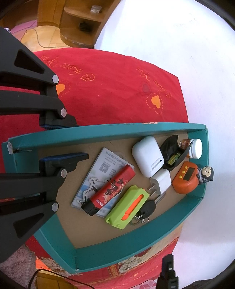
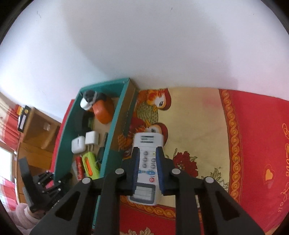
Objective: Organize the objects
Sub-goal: 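Carry the white remote into the teal box onto the green case, open right tool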
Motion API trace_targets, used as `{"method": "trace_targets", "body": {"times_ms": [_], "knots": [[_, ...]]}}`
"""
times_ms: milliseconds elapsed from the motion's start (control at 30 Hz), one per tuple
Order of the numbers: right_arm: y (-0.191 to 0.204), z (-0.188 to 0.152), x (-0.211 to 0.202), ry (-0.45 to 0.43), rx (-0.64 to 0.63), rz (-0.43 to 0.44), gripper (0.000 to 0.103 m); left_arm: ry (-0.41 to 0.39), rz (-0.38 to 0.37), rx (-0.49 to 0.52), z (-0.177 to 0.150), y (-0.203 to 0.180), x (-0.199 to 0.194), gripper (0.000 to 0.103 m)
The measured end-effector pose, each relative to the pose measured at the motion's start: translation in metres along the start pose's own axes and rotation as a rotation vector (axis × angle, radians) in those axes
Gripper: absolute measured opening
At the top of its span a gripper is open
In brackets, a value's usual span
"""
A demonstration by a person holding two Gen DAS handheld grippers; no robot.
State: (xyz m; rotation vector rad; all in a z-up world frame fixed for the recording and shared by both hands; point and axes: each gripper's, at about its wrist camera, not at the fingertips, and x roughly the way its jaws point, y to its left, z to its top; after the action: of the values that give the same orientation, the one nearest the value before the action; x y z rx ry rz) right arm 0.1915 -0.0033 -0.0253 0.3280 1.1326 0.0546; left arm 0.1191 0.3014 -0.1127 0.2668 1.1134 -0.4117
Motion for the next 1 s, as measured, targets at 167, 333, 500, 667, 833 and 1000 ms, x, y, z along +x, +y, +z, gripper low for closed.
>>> {"method": "trace_targets", "body": {"times_ms": [167,333,500,667,833,1000], "knots": [[0.007,-0.006,0.019,0.060,-0.003,-0.017,0.067,0.000,-0.002,-0.002,0.000,0.001,0.000,0.021],[0.025,-0.020,0.042,0.106,-0.004,-0.028,0.082,-0.001,-0.006,-0.005,0.001,0.002,0.000,0.021],[0.038,-0.030,0.057,0.094,-0.100,-0.161,0.081,-0.004,-0.011,-0.004,0.000,0.004,0.000,0.021],[0.042,-0.040,0.073,0.144,-0.162,-0.205,0.076,-0.003,-0.017,0.002,0.000,0.006,0.000,0.021],[0.037,-0.040,0.074,0.149,-0.147,-0.200,0.063,-0.003,-0.020,0.003,0.002,0.007,0.001,0.021],[0.034,-0.041,0.070,0.149,-0.166,-0.200,0.056,-0.003,-0.023,0.006,0.002,0.007,0.001,0.021]]}}
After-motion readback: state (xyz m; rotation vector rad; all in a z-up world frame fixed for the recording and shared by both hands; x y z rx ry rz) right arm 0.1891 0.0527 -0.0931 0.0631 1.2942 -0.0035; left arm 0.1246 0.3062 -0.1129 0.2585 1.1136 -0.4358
